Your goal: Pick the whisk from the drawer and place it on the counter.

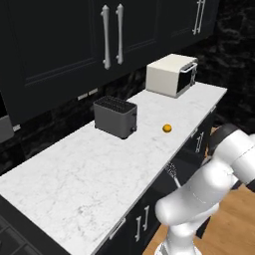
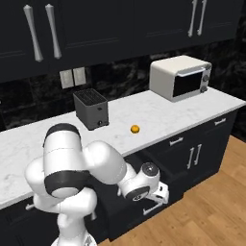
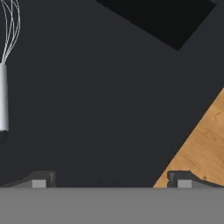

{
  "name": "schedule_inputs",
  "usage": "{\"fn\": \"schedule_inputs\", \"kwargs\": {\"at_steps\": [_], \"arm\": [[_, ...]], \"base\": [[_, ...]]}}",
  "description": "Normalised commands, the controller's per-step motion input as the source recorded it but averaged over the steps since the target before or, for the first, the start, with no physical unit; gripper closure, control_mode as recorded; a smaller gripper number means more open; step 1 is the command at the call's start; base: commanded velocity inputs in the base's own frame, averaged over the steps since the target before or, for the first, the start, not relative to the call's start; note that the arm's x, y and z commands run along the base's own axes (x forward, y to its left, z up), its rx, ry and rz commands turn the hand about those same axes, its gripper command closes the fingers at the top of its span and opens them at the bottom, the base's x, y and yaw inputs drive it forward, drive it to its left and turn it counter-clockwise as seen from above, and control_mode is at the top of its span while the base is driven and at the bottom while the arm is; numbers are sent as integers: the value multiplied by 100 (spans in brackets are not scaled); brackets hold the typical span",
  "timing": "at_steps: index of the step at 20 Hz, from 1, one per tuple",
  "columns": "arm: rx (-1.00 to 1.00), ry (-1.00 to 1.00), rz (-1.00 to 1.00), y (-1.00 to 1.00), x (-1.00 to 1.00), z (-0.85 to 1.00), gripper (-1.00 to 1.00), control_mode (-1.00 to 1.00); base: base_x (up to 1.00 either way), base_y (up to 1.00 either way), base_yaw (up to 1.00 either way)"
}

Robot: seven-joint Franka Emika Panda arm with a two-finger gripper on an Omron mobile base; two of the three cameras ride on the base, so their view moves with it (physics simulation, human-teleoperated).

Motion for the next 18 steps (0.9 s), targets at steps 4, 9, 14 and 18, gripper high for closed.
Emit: {"fn": "schedule_inputs", "kwargs": {"at_steps": [4, 9, 14, 18], "arm": [[9, 1, -8, -100, -67, -26, -100, -100], [21, -6, -5, -92, -94, 59, -100, -100], [6, -13, 0, -20, -54, 100, -100, -100], [-6, -3, 1, 63, 2, 100, -100, -100]], "base": [[0, 0, 0], [0, 0, 0], [0, 0, 0], [0, 0, 0]]}}
